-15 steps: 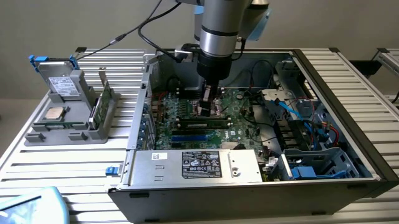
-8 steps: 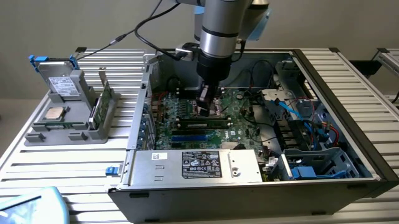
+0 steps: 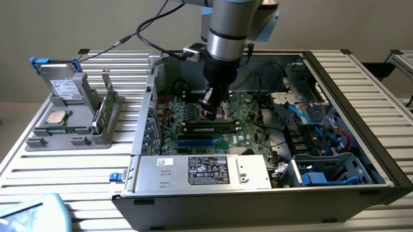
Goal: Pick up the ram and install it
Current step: 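Press down the ram until it locks into place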
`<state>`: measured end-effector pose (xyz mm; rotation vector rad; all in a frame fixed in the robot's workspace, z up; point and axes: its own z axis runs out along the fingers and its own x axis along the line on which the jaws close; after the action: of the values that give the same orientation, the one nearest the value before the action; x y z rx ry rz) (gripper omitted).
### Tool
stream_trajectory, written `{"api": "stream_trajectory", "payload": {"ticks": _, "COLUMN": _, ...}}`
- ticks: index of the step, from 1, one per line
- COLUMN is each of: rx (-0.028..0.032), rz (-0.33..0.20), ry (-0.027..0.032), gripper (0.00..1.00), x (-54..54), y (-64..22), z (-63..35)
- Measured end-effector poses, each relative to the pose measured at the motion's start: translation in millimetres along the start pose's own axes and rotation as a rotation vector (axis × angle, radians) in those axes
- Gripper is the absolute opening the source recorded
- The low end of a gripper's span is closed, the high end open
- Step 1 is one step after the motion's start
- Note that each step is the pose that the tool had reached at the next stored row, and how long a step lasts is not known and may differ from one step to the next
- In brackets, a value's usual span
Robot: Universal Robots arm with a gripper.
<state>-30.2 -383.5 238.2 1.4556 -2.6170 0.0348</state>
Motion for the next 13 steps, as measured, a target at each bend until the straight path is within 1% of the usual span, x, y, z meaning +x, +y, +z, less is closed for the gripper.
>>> {"api": "stream_trajectory", "payload": {"ticks": 8, "rx": -0.0192, "rz": 0.137, "ry": -0.0071, "gripper": 0.1, "x": -0.2, "y": -0.1, "z": 1.3}}
{"api": "stream_trajectory", "payload": {"ticks": 11, "rx": -0.0247, "rz": 0.183, "ry": -0.0103, "gripper": 0.1, "x": -0.3, "y": -0.1, "z": 1.9}}
{"api": "stream_trajectory", "payload": {"ticks": 13, "rx": -0.0265, "rz": 0.211, "ry": -0.0128, "gripper": 0.1, "x": -0.2, "y": -0.1, "z": 2.0}}
